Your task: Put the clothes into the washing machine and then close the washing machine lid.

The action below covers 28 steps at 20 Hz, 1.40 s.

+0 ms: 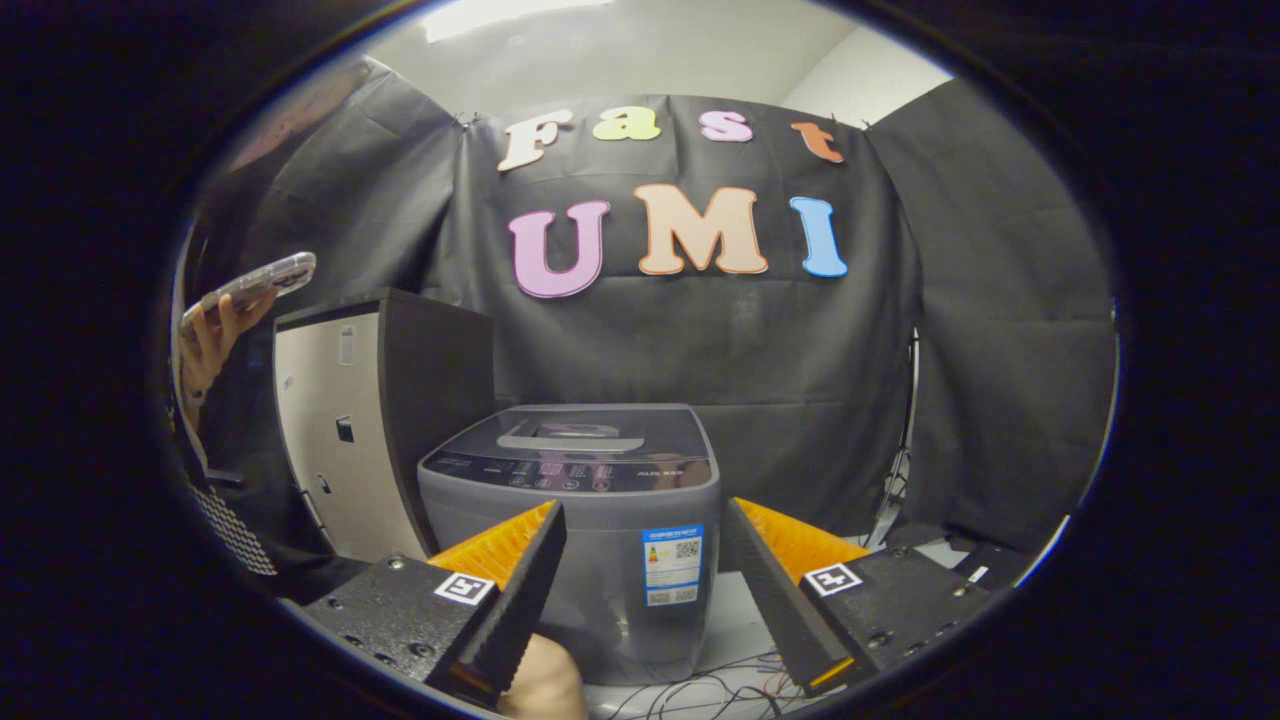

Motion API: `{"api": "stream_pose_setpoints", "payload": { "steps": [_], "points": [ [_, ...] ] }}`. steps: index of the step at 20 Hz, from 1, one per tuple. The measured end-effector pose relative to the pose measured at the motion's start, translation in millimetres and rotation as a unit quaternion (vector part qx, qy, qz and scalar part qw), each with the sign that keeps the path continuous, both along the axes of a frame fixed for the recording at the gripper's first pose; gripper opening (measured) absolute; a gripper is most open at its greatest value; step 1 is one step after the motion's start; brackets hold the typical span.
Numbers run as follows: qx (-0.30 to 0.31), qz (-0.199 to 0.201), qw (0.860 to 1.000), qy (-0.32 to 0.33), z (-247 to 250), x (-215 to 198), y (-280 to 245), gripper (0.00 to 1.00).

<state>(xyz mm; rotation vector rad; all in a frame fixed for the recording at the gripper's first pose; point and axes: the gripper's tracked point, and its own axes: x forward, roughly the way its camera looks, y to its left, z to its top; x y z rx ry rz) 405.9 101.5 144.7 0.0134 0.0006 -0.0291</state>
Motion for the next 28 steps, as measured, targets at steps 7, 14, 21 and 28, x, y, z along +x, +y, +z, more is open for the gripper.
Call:
{"api": "stream_pose_setpoints", "payload": {
  "steps": [7,14,21,28],
  "points": [
    [0.000,0.001,1.000,0.000,0.5,0.1,-0.2,0.97],
    [0.000,0.002,1.000,-0.001,0.3,-0.2,0.2,0.97],
    [0.000,0.002,1.000,-0.001,0.6,-0.3,0.2,0.97],
    [-0.001,-0.015,1.000,-0.002,-0.2,0.8,-4.1,0.97]
  ]
}}
